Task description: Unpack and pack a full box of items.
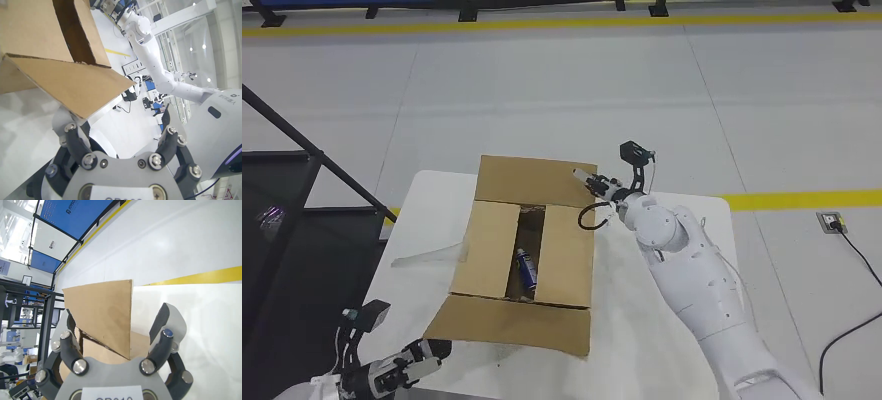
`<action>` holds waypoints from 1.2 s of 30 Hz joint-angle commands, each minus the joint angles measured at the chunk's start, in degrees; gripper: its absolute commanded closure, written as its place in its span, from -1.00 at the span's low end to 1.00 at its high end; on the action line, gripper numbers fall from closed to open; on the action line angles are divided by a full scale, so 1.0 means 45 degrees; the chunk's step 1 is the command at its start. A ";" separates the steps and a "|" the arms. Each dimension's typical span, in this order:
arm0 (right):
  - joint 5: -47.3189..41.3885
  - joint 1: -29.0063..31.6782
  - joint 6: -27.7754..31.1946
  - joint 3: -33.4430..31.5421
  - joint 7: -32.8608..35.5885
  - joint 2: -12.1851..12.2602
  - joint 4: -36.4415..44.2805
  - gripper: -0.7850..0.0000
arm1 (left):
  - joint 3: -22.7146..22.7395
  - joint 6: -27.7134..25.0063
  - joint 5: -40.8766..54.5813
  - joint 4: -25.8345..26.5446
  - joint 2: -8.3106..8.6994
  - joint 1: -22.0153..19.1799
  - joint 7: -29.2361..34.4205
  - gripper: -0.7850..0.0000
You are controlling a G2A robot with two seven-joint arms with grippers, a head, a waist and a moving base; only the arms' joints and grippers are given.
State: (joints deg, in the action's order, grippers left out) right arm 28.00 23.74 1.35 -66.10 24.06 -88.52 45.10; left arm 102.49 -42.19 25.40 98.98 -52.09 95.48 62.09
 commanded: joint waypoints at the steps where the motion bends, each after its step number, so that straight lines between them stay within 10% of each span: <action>1: -0.1027 -0.0313 0.1164 -0.0104 0.0456 -0.0082 -0.0981 -1.00 | -0.0051 -0.0006 0.0191 -0.0048 0.0026 -0.0149 -0.0006 -1.00; 17: -0.4958 -0.1694 0.6218 -0.1084 0.2893 -0.0112 -0.4154 -1.00 | -0.0518 0.1498 0.0613 0.0212 -0.0031 -0.1295 -0.1669 -1.00; 36: -0.6488 0.0071 0.7466 -0.2523 0.7433 0.1009 0.0531 -1.00 | -0.2282 0.4239 -0.2854 0.0927 -0.0284 -0.3007 -0.4942 -1.00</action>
State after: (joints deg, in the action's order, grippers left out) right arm -1.47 23.16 35.50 -77.21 56.22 -84.32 45.10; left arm 92.86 -23.23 12.73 103.31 -53.29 82.33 40.13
